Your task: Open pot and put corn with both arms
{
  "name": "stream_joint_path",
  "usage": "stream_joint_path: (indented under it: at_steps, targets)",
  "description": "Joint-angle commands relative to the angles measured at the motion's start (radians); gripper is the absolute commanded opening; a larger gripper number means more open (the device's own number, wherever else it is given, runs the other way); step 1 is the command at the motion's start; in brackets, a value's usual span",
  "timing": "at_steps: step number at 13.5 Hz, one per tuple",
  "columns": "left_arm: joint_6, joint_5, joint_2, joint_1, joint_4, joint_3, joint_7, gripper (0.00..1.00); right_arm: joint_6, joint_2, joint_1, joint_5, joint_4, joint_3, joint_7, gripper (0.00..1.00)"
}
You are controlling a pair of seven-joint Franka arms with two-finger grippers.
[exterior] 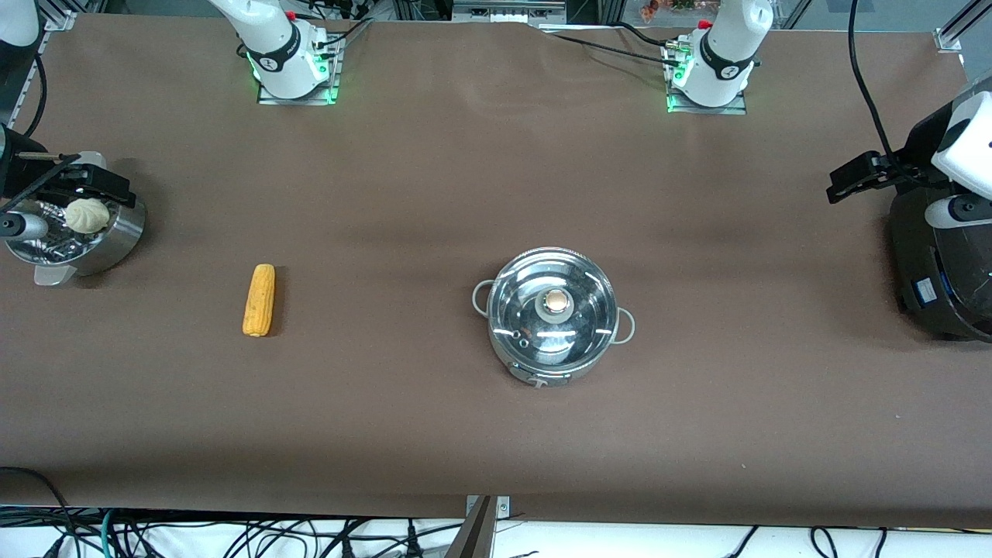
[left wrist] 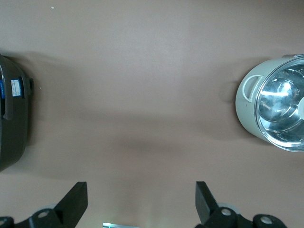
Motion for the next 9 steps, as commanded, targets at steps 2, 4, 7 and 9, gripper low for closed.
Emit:
stream_joint_path:
  at_steps: [2, 4, 7, 9]
  targets:
    - [0.001, -0.003, 0.007, 0.002, 0.019, 0.0, 0.005, 1.0, -0.006, 0.012, -0.006, -0.012, 0.03, 0.003, 0.006, 1.0]
    - [0.006, -0.003, 0.007, 0.002, 0.019, 0.0, 0.005, 1.0, 0.017, 0.012, -0.009, -0.01, 0.03, -0.002, 0.006, 1.0]
    - [0.007, -0.003, 0.007, 0.002, 0.019, 0.0, 0.005, 1.0, 0.035, 0.023, -0.012, 0.0, 0.03, -0.002, 0.005, 1.0]
    - [0.01, -0.004, 0.007, 0.002, 0.017, 0.0, 0.005, 1.0, 0.035, 0.034, -0.008, 0.005, 0.029, 0.0, 0.017, 1.0]
